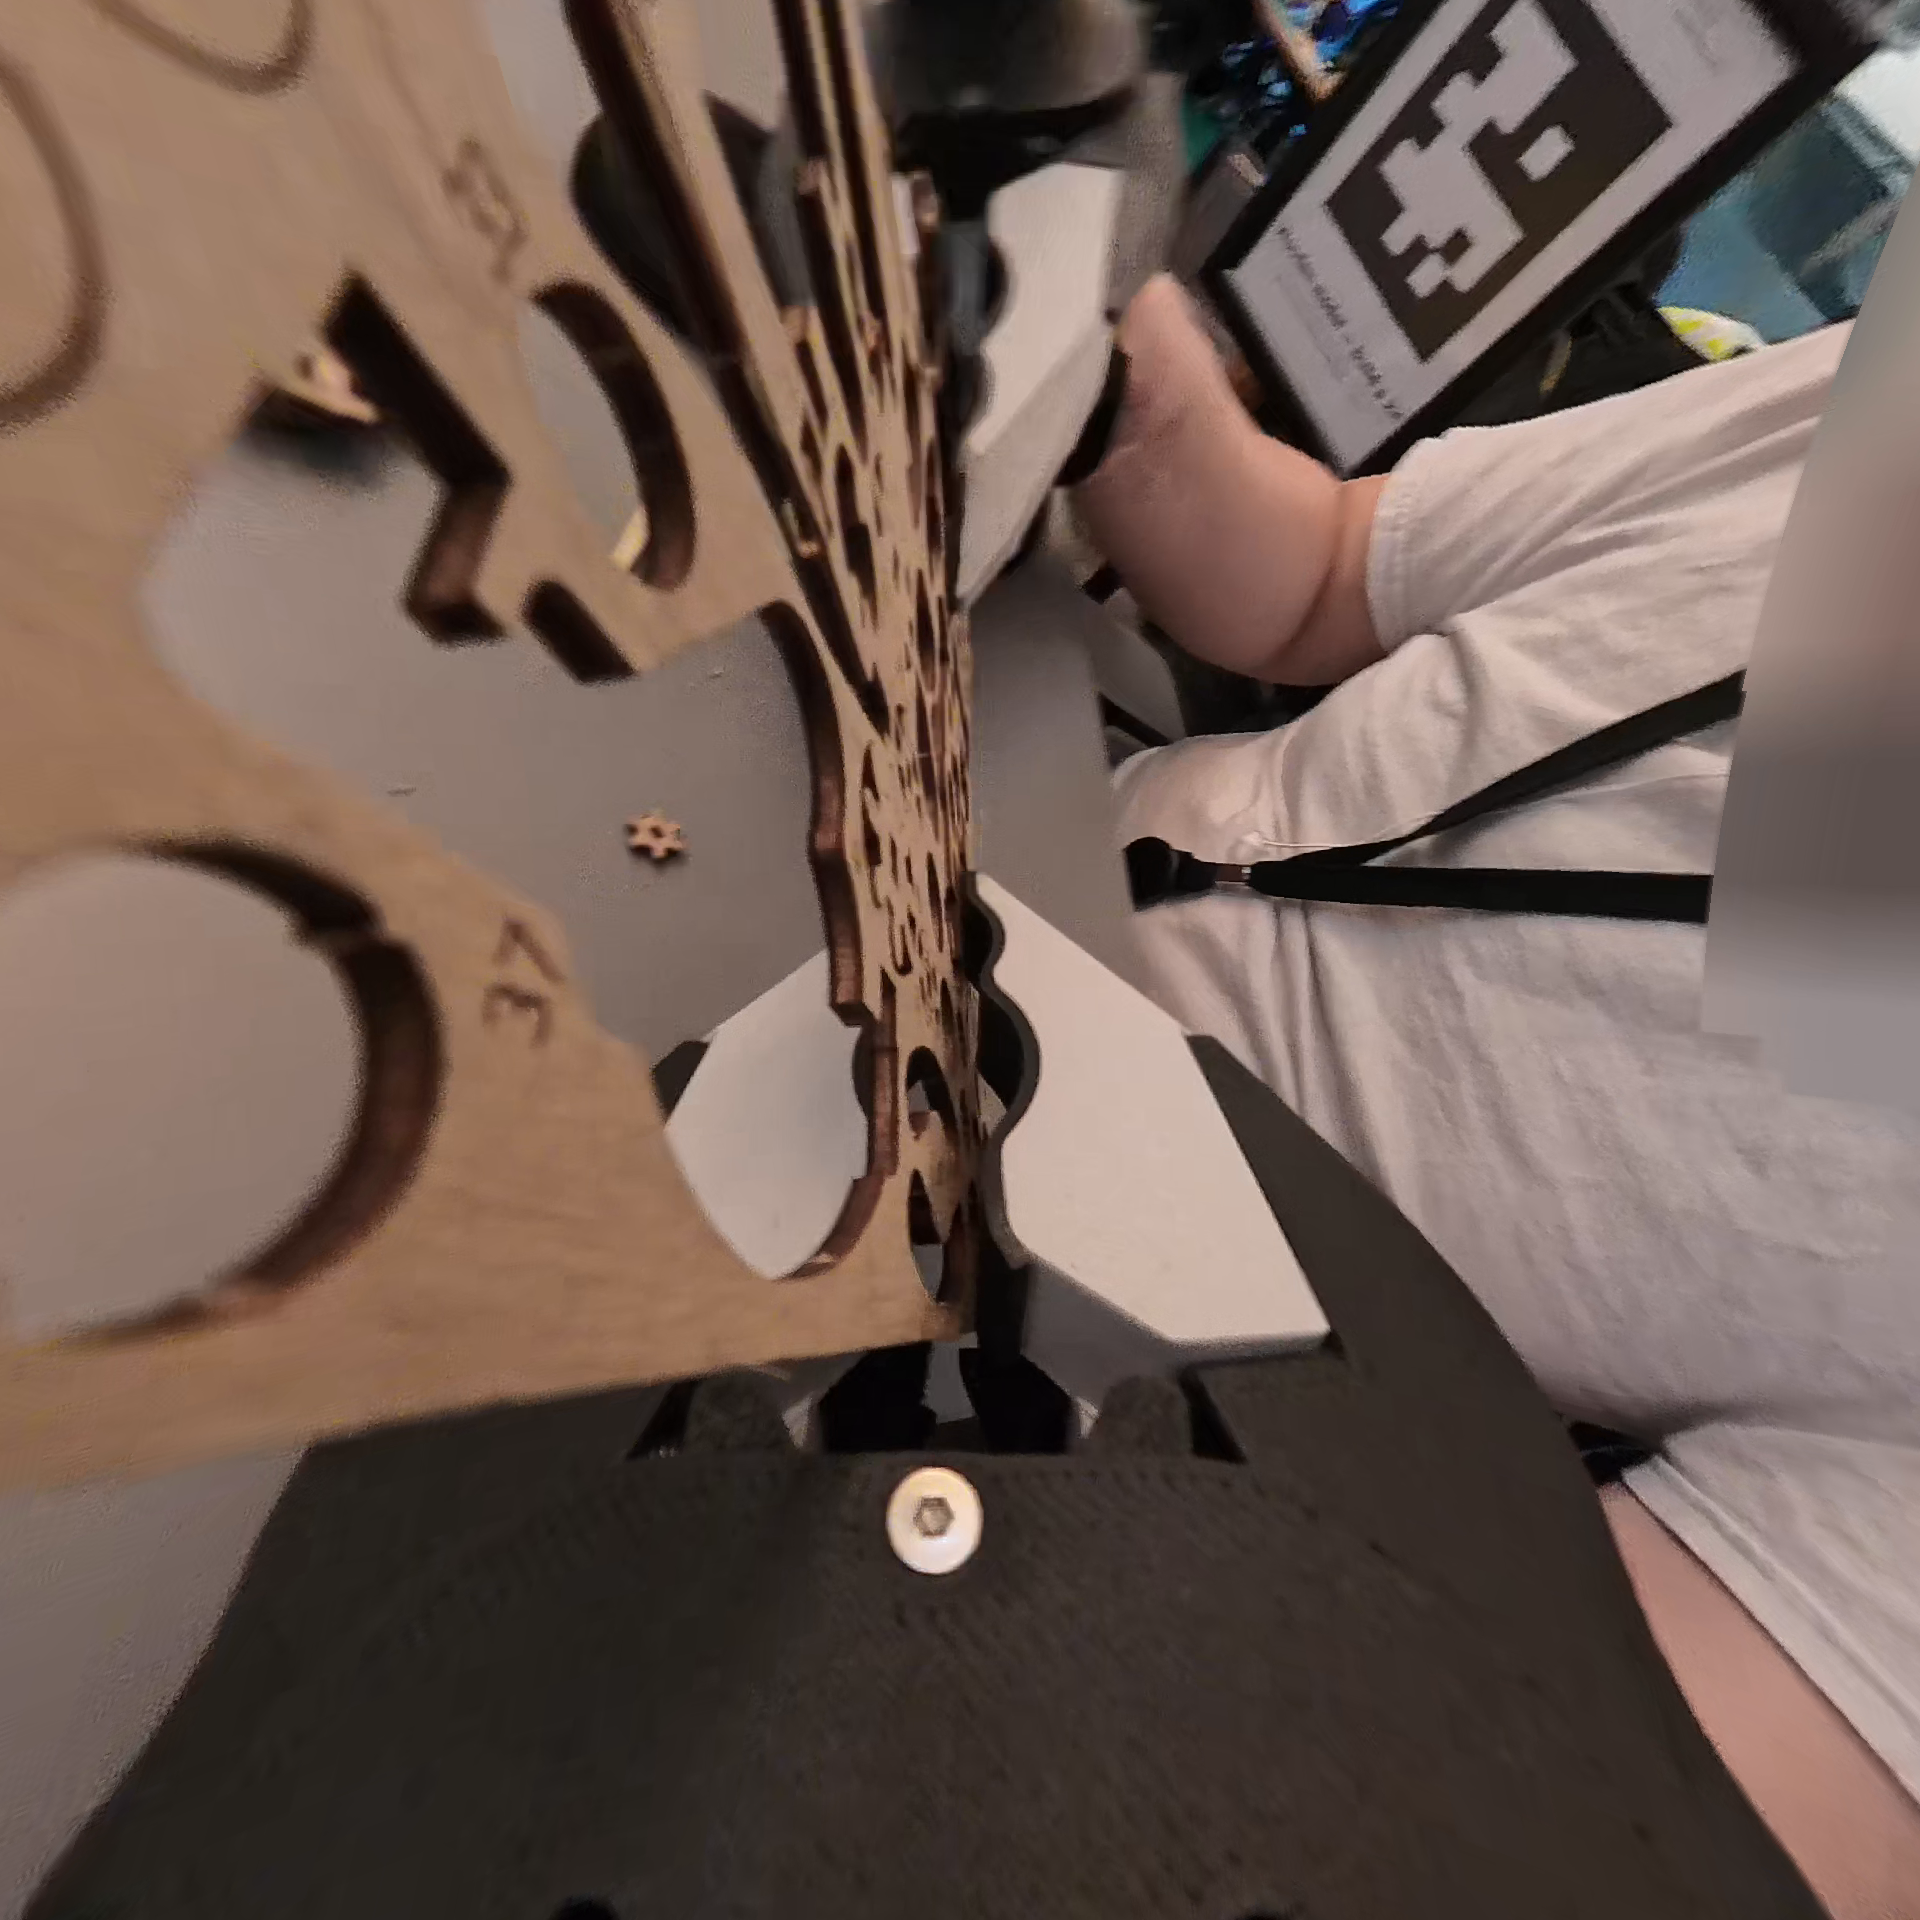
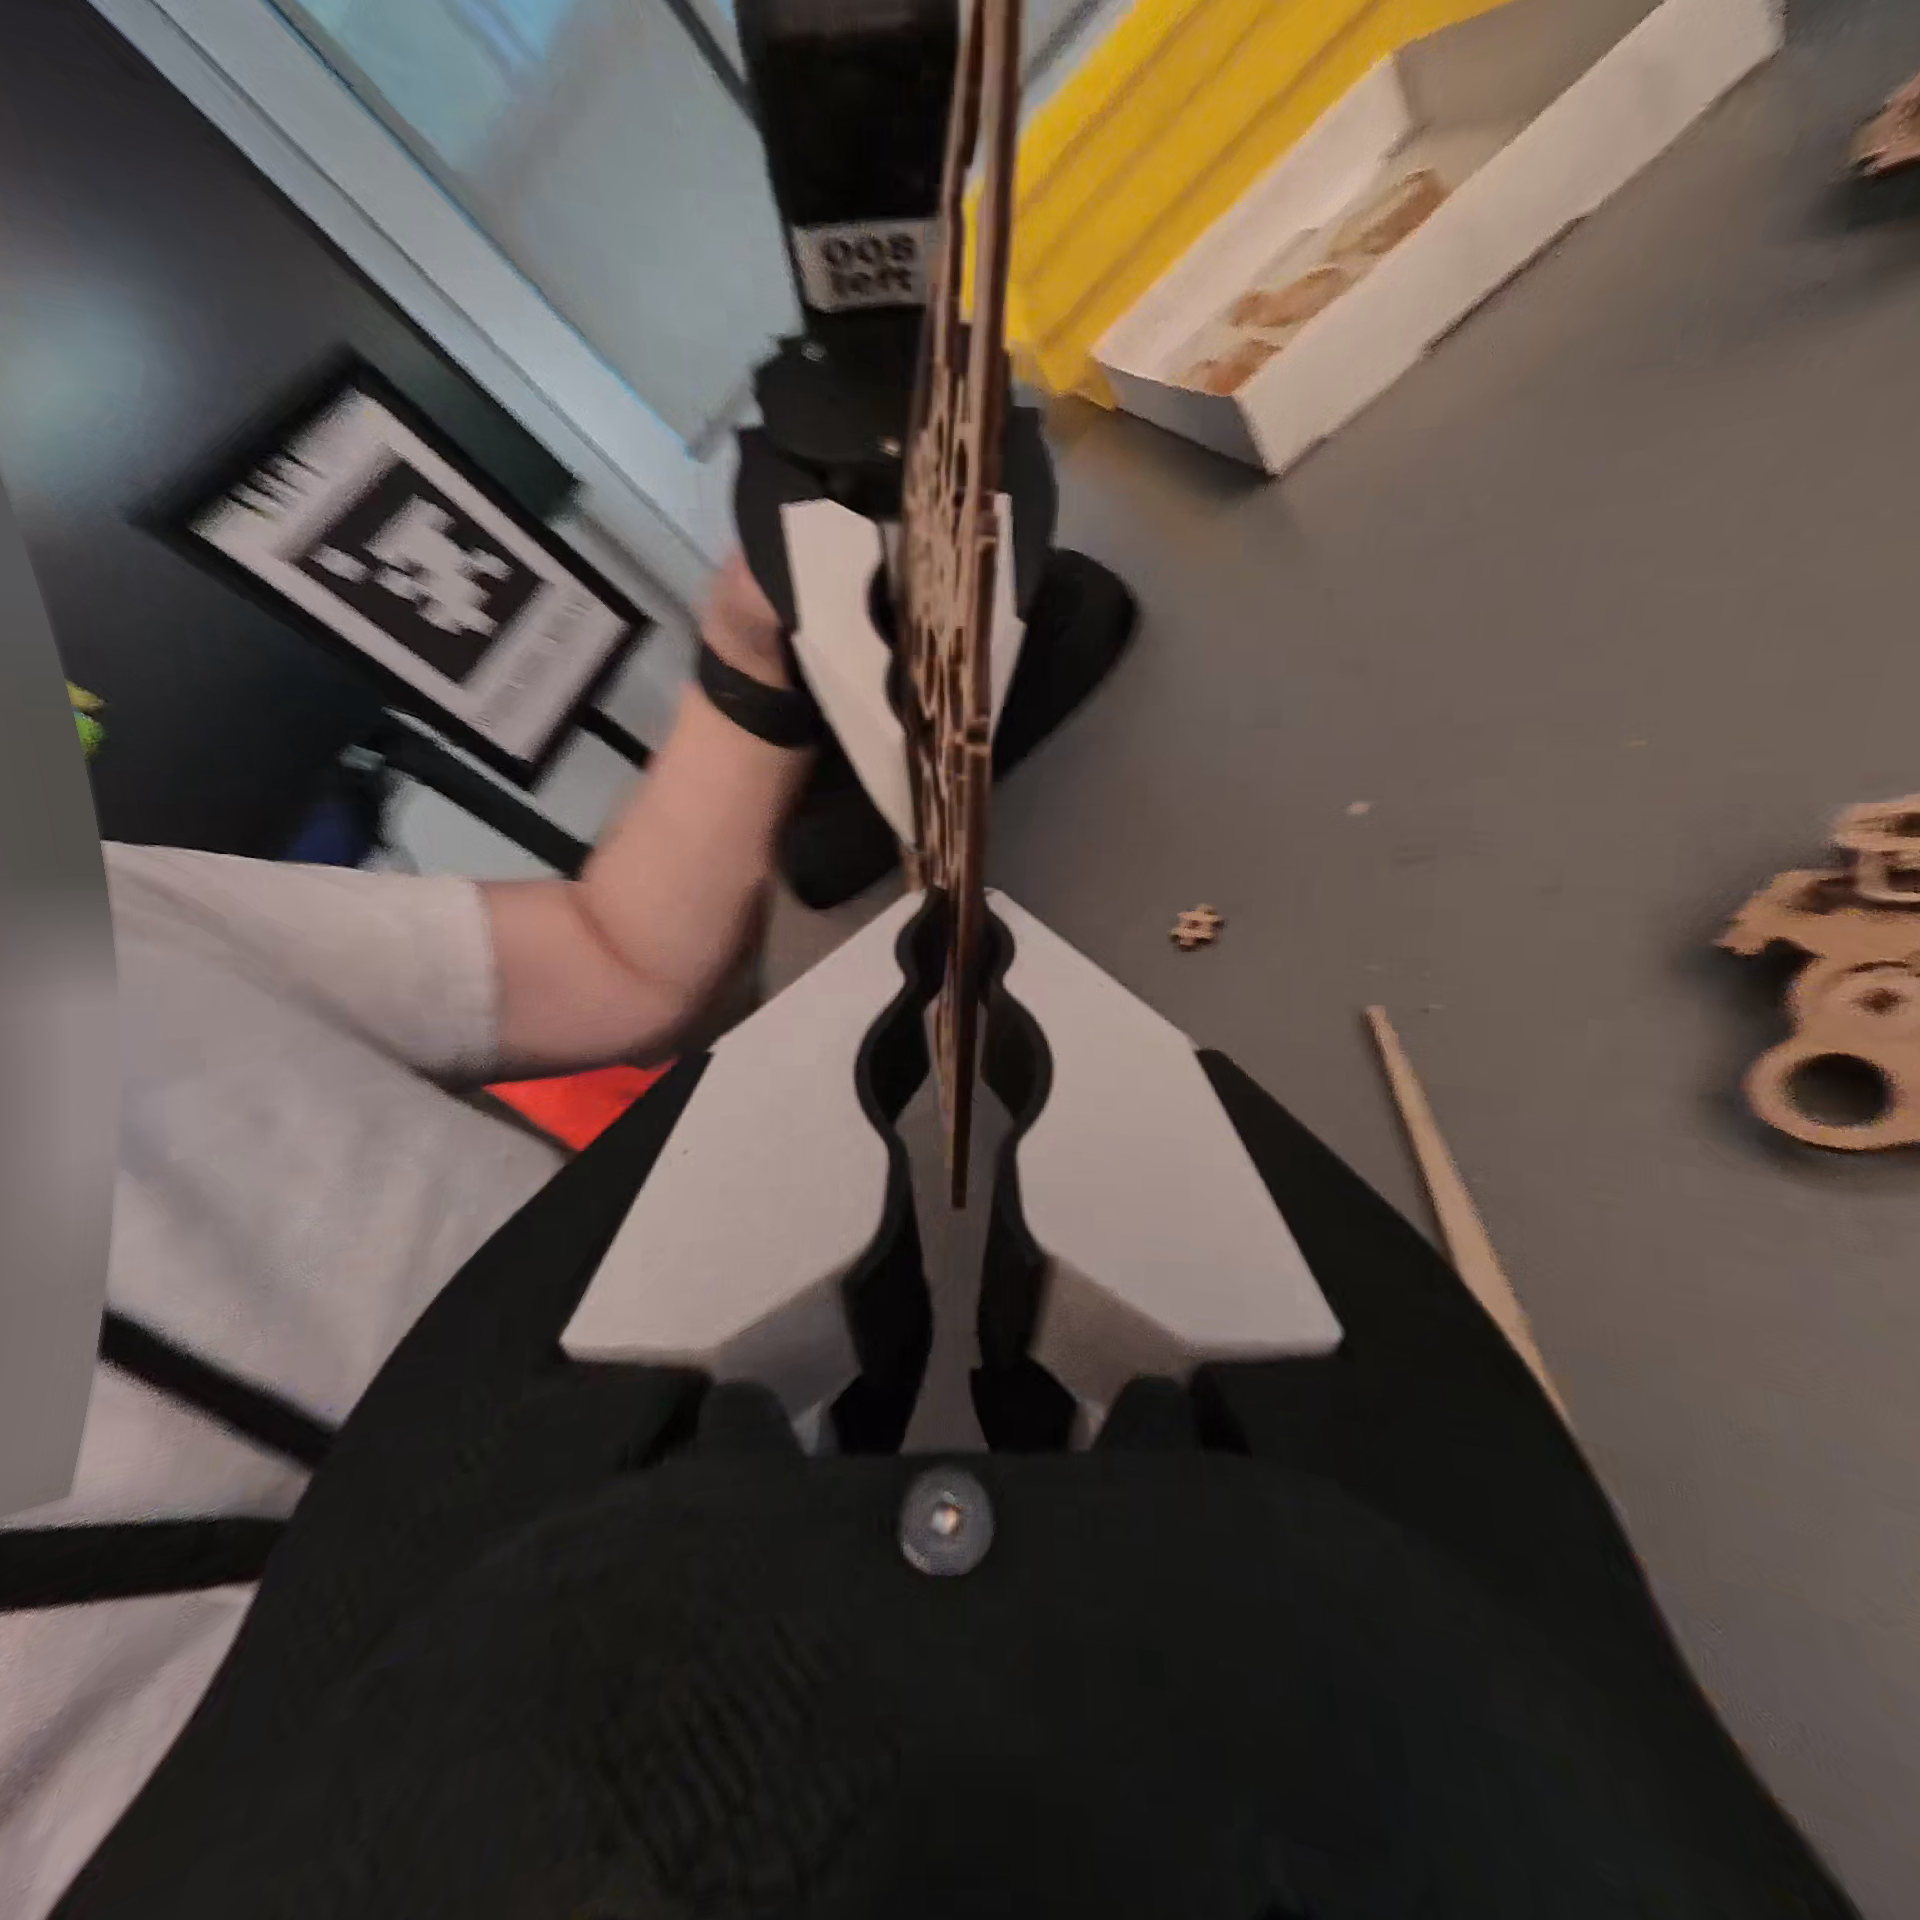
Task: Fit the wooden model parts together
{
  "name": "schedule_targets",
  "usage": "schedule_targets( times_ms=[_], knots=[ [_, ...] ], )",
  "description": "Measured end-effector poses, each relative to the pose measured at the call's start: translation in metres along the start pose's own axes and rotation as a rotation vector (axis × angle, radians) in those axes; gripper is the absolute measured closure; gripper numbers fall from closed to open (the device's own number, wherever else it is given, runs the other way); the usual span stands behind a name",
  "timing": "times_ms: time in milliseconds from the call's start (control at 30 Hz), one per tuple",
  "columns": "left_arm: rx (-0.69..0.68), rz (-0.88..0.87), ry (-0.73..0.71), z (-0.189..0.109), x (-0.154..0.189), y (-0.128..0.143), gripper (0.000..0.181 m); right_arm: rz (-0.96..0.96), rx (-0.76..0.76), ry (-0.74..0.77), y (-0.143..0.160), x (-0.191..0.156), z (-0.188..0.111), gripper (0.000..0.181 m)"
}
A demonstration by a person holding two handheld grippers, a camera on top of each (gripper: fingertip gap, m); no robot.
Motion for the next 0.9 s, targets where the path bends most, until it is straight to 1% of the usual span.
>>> schedule_targets(
  times_ms=[33, 100, 200, 267, 300, 333, 367, 433, 500, 567, 667, 733, 767, 833, 900],
  knots=[
    [-0.007, -0.017, -0.012, 0.001, -0.002, 0.001, 0.181, -0.037, -0.009, 0.055, 0.000, 0.000, 0.001, 0.180],
    [-0.014, -0.016, -0.031, 0.001, -0.001, 0.001, 0.181, -0.037, -0.009, 0.107, 0.000, 0.001, 0.002, 0.179],
    [-0.048, -0.009, -0.065, 0.002, 0.001, 0.003, 0.180, 0.027, -0.019, 0.126, 0.003, 0.010, 0.005, 0.178],
    [-0.067, -0.027, -0.075, 0.004, -0.001, 0.006, 0.181, 0.042, -0.026, 0.165, 0.005, 0.014, 0.008, 0.178],
    [-0.060, -0.038, -0.061, 0.005, 0.000, 0.005, 0.181, 0.033, -0.021, 0.212, 0.004, 0.016, 0.009, 0.178],
    [-0.072, -0.035, -0.077, 0.006, -0.001, 0.006, 0.180, 0.014, -0.031, 0.253, 0.005, 0.018, 0.010, 0.178],
    [-0.082, -0.028, -0.093, 0.006, -0.003, 0.007, 0.179, 0.008, -0.029, 0.252, 0.004, 0.018, 0.011, 0.178],
    [-0.046, -0.061, -0.045, 0.000, -0.004, 0.008, 0.180, 0.044, -0.015, 0.127, 0.002, 0.014, 0.009, 0.179],
    [-0.009, -0.099, 0.001, 0.000, -0.006, 0.007, 0.181, 0.089, -0.003, 0.059, -0.001, 0.014, 0.006, 0.179],
    [-0.019, -0.087, -0.008, -0.001, -0.007, 0.008, 0.181, 0.054, 0.001, 0.076, -0.003, 0.013, 0.003, 0.170],
    [0.016, -0.091, 0.020, -0.006, -0.004, 0.006, 0.179, -0.008, 0.023, 0.059, -0.008, 0.005, -0.001, 0.158],
    [0.035, -0.094, -0.010, -0.013, -0.005, 0.006, 0.179, -0.058, 0.090, 0.059, -0.015, 0.000, -0.009, 0.145],
    [0.052, -0.105, -0.020, -0.017, -0.005, 0.005, 0.179, -0.096, 0.146, 0.063, -0.021, -0.002, -0.016, 0.143],
    [0.074, -0.126, -0.061, -0.028, -0.006, 0.007, 0.178, -0.165, 0.276, 0.036, -0.033, -0.009, -0.034, 0.148],
    [0.091, -0.161, -0.098, -0.039, -0.004, 0.012, 0.179, -0.237, 0.334, 0.007, -0.040, -0.015, -0.047, 0.155]
  ],
)
Point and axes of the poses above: each gripper's, where its closed fingertips meet, z out along the fingers, y out of its underside, x = y × z across the jaws, the point moved 8 cm from there along -z, back along the fingers, and after that the axes turned 12 degrees about z, right-handed, at the moved point
